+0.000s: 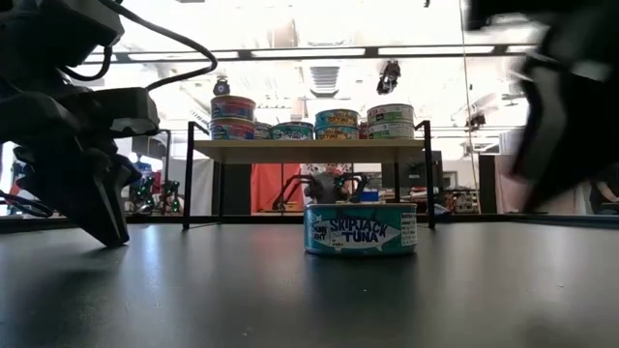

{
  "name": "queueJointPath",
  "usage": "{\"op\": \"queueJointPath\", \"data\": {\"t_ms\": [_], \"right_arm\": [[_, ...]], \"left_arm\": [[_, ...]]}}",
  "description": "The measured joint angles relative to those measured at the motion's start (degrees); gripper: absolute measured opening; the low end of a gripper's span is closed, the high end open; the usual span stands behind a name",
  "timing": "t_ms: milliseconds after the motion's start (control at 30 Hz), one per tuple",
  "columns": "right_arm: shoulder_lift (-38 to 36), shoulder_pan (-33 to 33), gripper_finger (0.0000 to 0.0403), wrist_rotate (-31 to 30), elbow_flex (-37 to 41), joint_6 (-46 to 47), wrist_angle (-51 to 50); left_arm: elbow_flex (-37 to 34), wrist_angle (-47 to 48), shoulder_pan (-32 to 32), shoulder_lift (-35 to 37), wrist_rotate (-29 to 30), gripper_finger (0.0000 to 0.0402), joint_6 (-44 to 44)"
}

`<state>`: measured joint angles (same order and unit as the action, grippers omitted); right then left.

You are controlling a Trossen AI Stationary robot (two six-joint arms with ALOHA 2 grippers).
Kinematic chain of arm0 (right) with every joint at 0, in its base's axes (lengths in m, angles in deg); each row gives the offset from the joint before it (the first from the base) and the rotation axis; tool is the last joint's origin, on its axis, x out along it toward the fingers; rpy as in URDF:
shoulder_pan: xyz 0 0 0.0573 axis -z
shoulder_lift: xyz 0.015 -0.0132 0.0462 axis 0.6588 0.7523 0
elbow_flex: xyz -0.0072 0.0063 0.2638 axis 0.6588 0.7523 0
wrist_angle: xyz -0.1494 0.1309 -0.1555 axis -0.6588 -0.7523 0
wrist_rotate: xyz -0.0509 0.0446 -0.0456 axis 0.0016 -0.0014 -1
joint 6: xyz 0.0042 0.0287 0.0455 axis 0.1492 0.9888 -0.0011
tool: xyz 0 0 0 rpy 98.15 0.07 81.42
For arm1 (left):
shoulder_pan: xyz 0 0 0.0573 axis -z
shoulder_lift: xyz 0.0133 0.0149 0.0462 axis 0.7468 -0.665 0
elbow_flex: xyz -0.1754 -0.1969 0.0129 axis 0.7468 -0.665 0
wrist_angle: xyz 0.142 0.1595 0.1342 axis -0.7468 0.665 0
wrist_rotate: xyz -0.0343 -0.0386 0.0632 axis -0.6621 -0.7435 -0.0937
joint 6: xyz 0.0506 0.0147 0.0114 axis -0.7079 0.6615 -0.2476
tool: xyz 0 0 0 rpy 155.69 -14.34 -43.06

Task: Stack canned seafood by type on shelf
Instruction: Stack the green-blue tuna can on top of the other green-blue tuna can on the shelf

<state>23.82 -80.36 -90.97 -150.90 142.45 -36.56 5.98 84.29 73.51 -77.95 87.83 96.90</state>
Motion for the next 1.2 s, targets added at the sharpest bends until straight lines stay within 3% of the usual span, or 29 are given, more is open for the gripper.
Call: {"op": "queueJointPath", "data": {"t_ms": [200, 367, 633, 833, 933, 1000, 1200], "right_arm": [[2.9, -5.5, 0.0364, 9.6, 0.3, 14.8, 4.4], [2.8, -6.0, 0.0364, 3.5, 0.5, 20.1, 12.1], [2.5, -2.9, 0.0364, -0.5, 8.8, 19.6, 30.1], [2.5, -2.9, 0.0364, -0.4, 9.7, 15.3, 31.0], [2.5, -2.6, 0.0364, 0.6, 9.1, 5.8, 30.7], [2.5, -2.1, 0.0364, 1.0, 8.0, 5.8, 30.6], [3.8, -1.3, 0.0364, -5.9, 8.0, 8.2, 31.4]], "left_arm": [[-0.3, -2.9, -0.5, 0.0, 0.4, 0.0076, -0.2], [-0.3, -10.3, -2.7, -1.7, 0.1, 0.0076, -1.3], [1.2, -20.4, -5.7, -9.5, -0.5, 0.0076, 1.7], [6.6, -19.8, -6.3, -14.1, -2.4, 0.0076, 1.3], [9.0, -20.3, -7.2, -16.3, -6.3, 0.0076, 1.2], [10.4, -20.4, -7.4, -17.3, -7.2, 0.0076, 0.6], [12.3, -20.5, -8.6, -19.4, -5.7, 0.0076, -2.2]]}}
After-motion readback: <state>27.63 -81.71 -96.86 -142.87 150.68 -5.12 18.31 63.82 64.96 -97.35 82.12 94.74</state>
